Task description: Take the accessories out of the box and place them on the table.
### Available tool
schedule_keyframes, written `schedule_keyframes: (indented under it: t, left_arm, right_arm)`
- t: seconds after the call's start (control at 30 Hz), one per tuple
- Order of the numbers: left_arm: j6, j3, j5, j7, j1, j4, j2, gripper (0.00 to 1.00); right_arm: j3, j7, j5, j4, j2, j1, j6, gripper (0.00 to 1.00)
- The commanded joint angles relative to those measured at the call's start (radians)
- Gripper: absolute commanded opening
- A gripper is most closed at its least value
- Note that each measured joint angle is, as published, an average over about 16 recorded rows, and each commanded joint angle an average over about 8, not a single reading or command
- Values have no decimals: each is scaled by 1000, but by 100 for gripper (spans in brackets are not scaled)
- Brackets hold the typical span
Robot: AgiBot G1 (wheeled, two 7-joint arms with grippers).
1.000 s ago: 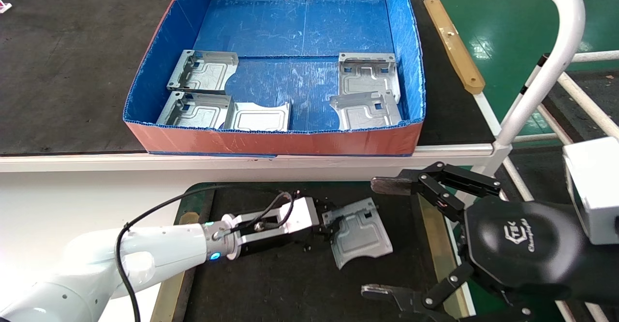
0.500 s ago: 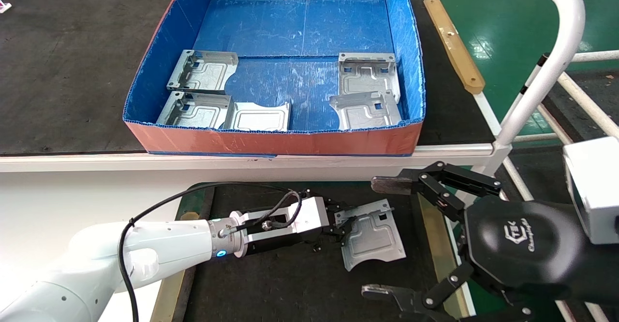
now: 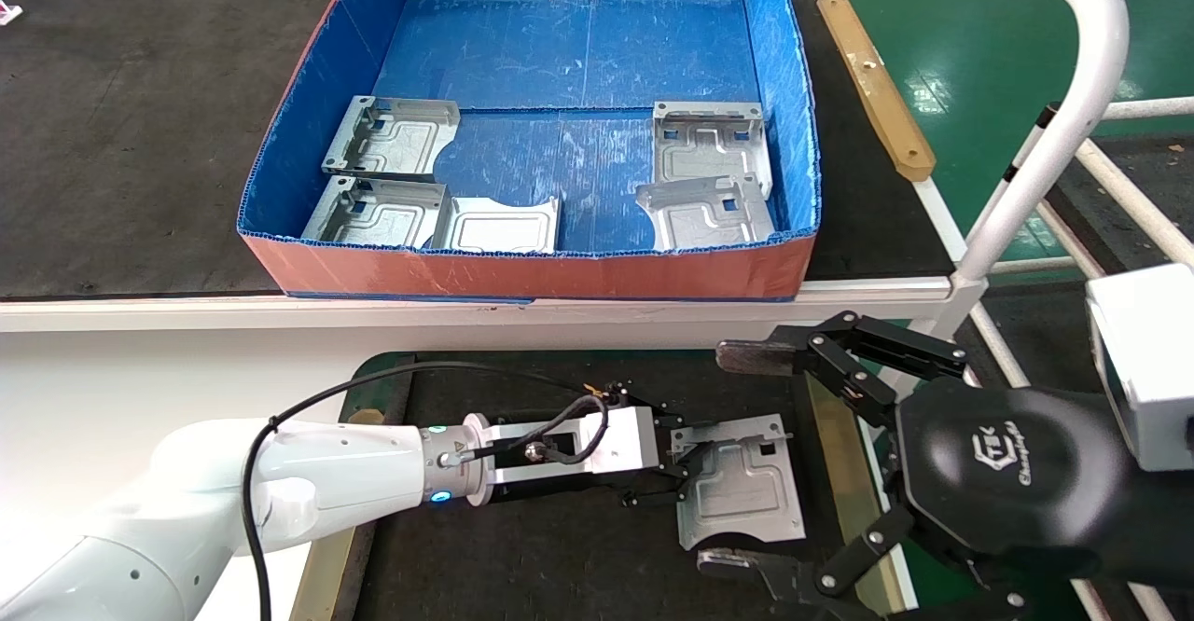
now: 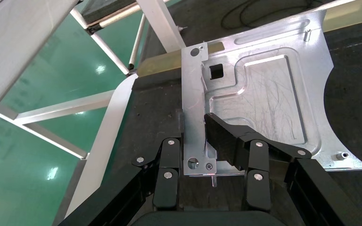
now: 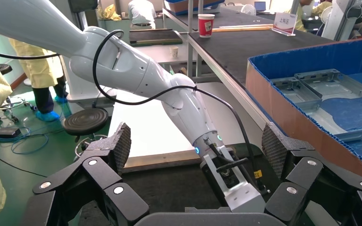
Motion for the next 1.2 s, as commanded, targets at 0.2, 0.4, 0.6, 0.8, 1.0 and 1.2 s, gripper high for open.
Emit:
schedule_keyframes:
  t: [0.2,0.4,0.6,0.8,1.0,1.2]
  left_arm:
    - [-22,20,-7,-7,0,-23,3,100]
    - [-21,18,-8,-6,1,-21,3,100]
    - [-17,14,-8,-6,1,-18,2,100]
    - [-14,12,-7,-6,2,-16,2,100]
    - [-13,11,-7,-5,2,-14,2,100]
    - [-11,9,-6,-7,3,-16,0,100]
  right_arm:
    - [0,0,0,0,0,0,0,100]
    - [0,0,0,0,0,0,0,100]
    - [0,0,0,0,0,0,0,100]
    - [0,0,0,0,0,0,0,100]
    - [0,0,0,0,0,0,0,100]
    - [0,0,0,0,0,0,0,100]
